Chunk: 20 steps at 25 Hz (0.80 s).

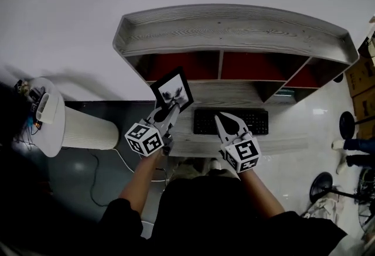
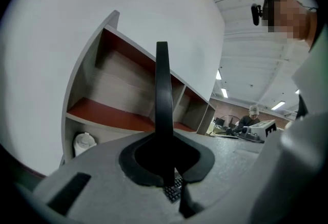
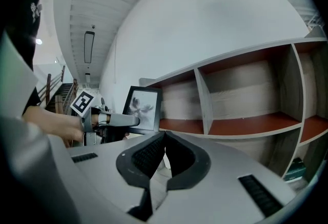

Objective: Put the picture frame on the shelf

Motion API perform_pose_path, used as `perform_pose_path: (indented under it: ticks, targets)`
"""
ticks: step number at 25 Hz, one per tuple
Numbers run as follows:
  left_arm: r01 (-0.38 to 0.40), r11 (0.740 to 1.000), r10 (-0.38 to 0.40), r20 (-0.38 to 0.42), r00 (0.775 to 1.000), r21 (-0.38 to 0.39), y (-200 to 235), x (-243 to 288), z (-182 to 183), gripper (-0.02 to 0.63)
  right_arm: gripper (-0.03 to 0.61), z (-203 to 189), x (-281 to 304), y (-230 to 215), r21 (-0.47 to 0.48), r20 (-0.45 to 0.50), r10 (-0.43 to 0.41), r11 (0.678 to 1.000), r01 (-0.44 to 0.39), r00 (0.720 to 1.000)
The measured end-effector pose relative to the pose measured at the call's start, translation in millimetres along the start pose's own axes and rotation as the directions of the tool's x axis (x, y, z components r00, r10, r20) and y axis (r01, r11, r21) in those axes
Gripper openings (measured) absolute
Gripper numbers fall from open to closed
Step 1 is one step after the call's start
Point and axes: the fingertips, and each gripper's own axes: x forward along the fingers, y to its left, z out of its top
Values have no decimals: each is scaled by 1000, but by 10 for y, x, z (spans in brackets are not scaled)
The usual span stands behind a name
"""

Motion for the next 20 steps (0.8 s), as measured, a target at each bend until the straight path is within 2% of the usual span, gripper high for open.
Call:
perform_pose_path:
  ticks: [6,12,17,20]
  targets:
    - [102,995,-103,-56,993,-22,191,337,106,25,12,113,57,-102,15,15,-105,994,105,994]
    - [189,982,-189,-93,978,-6,265,681,246,25,12,198,152,-144,43,33,-171,985,170,985]
    - [230,973,-227,-132,965,8,314,922,272,26,12,223,185,-156,45,37,-204,978,202,978]
    - [241,970,-238,-127,963,8,321,1049,325,26,12,240,162,-208,47,46,-231,972,229,972]
